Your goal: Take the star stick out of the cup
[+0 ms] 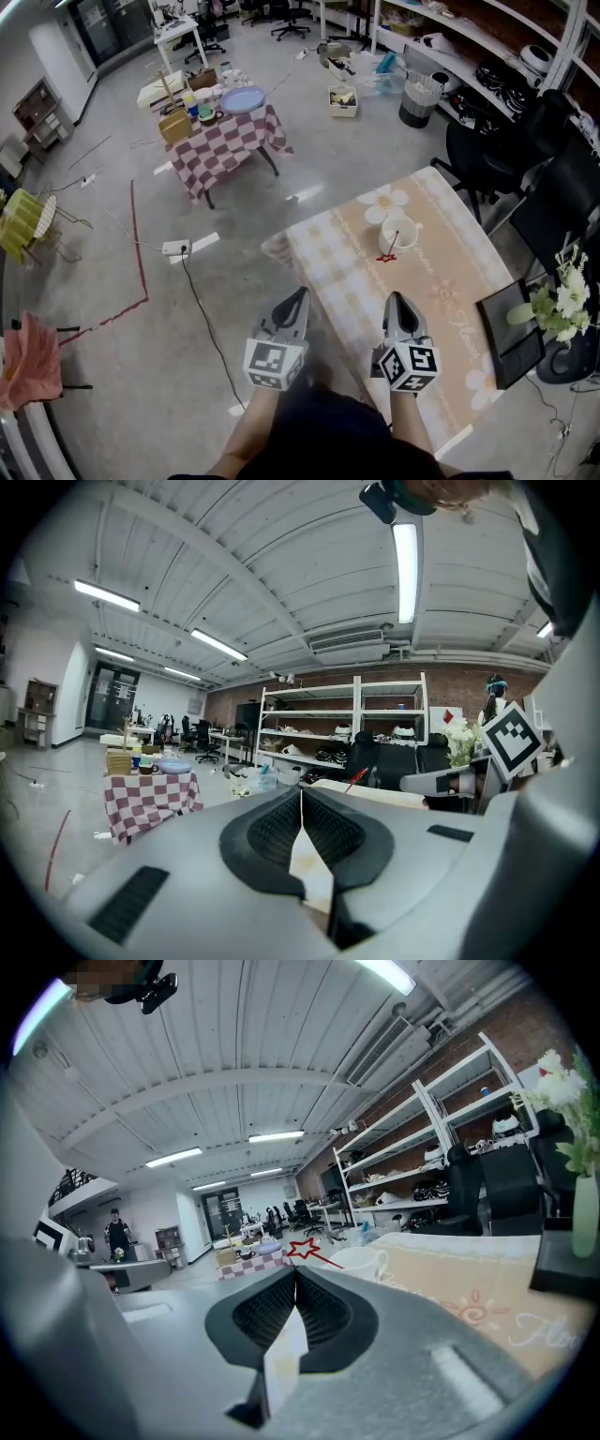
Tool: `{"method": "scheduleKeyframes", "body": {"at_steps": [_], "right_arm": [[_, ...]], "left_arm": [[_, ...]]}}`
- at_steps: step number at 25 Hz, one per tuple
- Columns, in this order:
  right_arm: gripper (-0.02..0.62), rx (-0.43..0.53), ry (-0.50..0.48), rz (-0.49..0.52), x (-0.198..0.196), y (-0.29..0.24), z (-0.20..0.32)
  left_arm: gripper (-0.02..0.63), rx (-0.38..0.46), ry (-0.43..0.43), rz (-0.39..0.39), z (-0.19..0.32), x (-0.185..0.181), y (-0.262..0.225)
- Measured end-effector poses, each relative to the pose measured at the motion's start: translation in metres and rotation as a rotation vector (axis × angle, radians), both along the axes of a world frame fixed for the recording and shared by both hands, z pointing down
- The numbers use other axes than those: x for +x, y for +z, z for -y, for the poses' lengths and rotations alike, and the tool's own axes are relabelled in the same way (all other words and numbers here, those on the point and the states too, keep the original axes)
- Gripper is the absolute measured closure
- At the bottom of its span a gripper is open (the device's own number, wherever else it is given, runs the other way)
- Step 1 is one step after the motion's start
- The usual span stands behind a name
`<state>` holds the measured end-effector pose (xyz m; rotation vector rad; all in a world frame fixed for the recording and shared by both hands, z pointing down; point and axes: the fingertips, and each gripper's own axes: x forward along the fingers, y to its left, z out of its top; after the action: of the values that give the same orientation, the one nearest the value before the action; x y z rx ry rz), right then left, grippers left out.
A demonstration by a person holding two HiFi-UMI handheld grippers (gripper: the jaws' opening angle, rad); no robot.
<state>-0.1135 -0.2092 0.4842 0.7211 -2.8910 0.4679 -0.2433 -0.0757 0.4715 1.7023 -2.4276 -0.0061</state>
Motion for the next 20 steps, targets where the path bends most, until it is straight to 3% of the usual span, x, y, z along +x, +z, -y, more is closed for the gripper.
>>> {"method": "scheduleKeyframes", "body": {"at_steps": [20], "right_arm": [[0.594,0.004,0.216,-0.016,-0.003,0.0,0.056]], "left_arm": [[0.594,-0.021,0.241,-0.034,0.1,-0.03,0.003]]}}
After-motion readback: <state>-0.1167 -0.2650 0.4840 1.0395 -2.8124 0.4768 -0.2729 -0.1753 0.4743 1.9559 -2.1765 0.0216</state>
